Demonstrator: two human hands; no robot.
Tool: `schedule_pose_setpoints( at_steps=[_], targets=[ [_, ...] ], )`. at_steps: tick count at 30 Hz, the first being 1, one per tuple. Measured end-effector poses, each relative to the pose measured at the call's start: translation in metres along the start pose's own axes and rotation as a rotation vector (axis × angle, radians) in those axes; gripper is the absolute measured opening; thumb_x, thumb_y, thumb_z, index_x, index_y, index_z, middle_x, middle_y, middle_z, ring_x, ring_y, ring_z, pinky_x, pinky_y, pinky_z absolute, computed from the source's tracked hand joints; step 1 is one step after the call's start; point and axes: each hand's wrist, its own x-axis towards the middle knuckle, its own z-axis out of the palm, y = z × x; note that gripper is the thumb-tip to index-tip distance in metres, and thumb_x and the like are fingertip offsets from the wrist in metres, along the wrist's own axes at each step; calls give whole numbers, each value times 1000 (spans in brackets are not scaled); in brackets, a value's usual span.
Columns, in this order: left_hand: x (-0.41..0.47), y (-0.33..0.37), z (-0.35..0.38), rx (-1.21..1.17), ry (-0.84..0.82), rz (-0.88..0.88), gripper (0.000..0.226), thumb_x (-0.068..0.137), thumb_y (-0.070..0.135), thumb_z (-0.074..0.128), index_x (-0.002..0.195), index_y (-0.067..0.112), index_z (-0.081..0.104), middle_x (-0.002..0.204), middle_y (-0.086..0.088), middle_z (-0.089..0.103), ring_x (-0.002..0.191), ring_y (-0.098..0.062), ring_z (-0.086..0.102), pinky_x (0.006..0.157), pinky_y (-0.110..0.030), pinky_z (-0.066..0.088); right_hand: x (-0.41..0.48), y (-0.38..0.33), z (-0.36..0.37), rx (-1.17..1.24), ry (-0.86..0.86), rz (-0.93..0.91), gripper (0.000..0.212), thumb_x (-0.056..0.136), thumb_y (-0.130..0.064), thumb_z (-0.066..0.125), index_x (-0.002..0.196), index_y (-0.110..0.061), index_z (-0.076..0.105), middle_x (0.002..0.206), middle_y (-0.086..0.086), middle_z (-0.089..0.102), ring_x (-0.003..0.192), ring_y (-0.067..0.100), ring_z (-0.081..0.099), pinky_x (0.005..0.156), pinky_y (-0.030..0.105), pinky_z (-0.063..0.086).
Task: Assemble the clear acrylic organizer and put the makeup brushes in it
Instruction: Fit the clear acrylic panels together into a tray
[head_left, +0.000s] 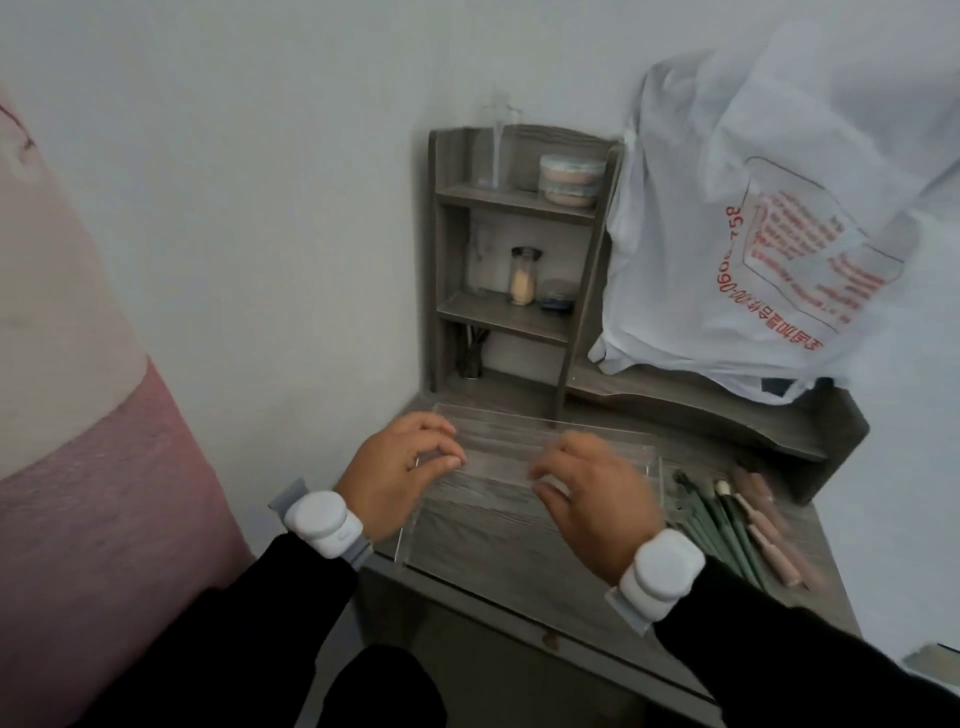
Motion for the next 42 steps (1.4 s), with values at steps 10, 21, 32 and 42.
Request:
schedule_pose_setpoints(
  at_steps=[10, 21, 32, 42],
  targets=[
    [-25, -40, 8, -399, 181, -640, 22, 95, 14, 60, 111, 30, 64, 115, 0, 70, 110, -23, 66, 91, -37, 52, -42, -10, 20, 33, -111, 29, 18, 88, -20, 67, 101, -31, 74, 92, -12, 63, 83, 12, 60, 65, 29, 53],
    [-23, -30, 29, -475, -39, -709, 28, 97, 12, 56, 116, 30, 67, 104, 4, 76, 96, -17, 70, 81, -35, 54, -34, -12, 43, -20, -150, 45, 23, 76, -18, 77, 90, -36, 73, 83, -15, 61, 75, 12, 62, 58, 21, 42],
    [-24, -35, 27, -383, -92, -689, 59, 85, -3, 61, 106, 51, 68, 107, 11, 75, 101, -16, 70, 88, -42, 56, -36, -7, 67, 8, -169, 59, 24, 79, -16, 69, 94, -34, 71, 90, -13, 62, 83, 17, 62, 61, 32, 52],
    [-22, -10, 39, -159, 109, -693, 54, 85, 1, 64, 123, 39, 65, 95, 10, 74, 81, -11, 65, 64, -19, 45, -38, -6, 74, -12, -195, 43, 27, 74, -18, 70, 95, -35, 71, 88, -13, 60, 80, 15, 62, 62, 29, 51]
  ],
)
